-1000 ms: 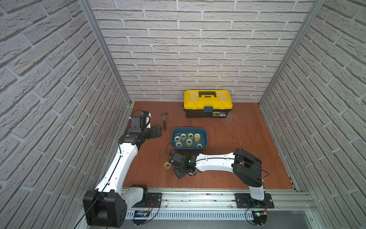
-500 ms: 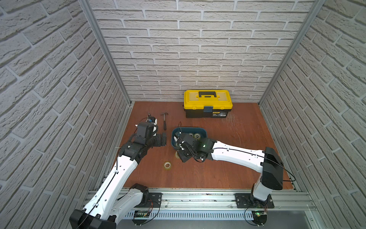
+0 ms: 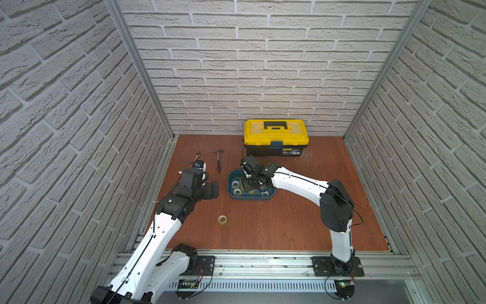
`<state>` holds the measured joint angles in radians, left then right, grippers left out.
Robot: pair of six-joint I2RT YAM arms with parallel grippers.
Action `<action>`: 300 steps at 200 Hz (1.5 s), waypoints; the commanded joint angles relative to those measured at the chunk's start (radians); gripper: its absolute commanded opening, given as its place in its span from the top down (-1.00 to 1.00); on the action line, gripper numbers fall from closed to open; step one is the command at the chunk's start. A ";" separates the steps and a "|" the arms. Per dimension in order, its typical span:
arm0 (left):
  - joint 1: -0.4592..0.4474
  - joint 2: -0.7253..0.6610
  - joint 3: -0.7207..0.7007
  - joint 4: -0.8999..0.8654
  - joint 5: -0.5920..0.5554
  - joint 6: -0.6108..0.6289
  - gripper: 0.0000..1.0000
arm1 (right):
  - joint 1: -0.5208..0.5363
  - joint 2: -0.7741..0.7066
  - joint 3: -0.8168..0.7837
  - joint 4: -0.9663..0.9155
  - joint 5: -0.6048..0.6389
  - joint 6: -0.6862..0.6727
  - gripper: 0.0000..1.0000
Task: Put the transparent tape into the storage box
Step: Place the tape in the storage box.
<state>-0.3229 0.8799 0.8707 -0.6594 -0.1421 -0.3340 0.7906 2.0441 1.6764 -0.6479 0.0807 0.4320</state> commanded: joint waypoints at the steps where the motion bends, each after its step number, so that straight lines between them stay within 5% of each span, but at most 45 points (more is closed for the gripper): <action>1: 0.001 -0.023 0.004 0.008 -0.021 0.007 -0.97 | -0.016 0.050 0.069 -0.011 -0.002 0.002 0.92; 105: 0.008 -0.027 0.010 0.021 0.001 0.007 -0.96 | -0.074 0.273 0.311 -0.083 0.009 -0.010 0.85; 158: 0.011 -0.030 0.010 0.018 0.017 0.010 -0.97 | -0.078 0.263 0.314 -0.099 0.032 -0.006 0.21; 213: 0.039 -0.013 0.009 0.040 0.054 0.005 -0.97 | -0.074 0.100 0.235 -0.076 0.023 -0.006 0.07; 261: 0.252 0.041 0.007 0.096 0.288 -0.024 -0.97 | -0.054 -0.130 0.045 0.004 -0.026 0.014 0.08; 300: 0.306 0.075 0.017 0.072 0.314 -0.026 -0.97 | 0.011 -0.279 -0.174 0.106 -0.042 0.056 0.13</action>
<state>-0.0303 0.9581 0.8726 -0.6136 0.1070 -0.3531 0.7528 1.8206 1.6119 -0.6258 0.0608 0.4519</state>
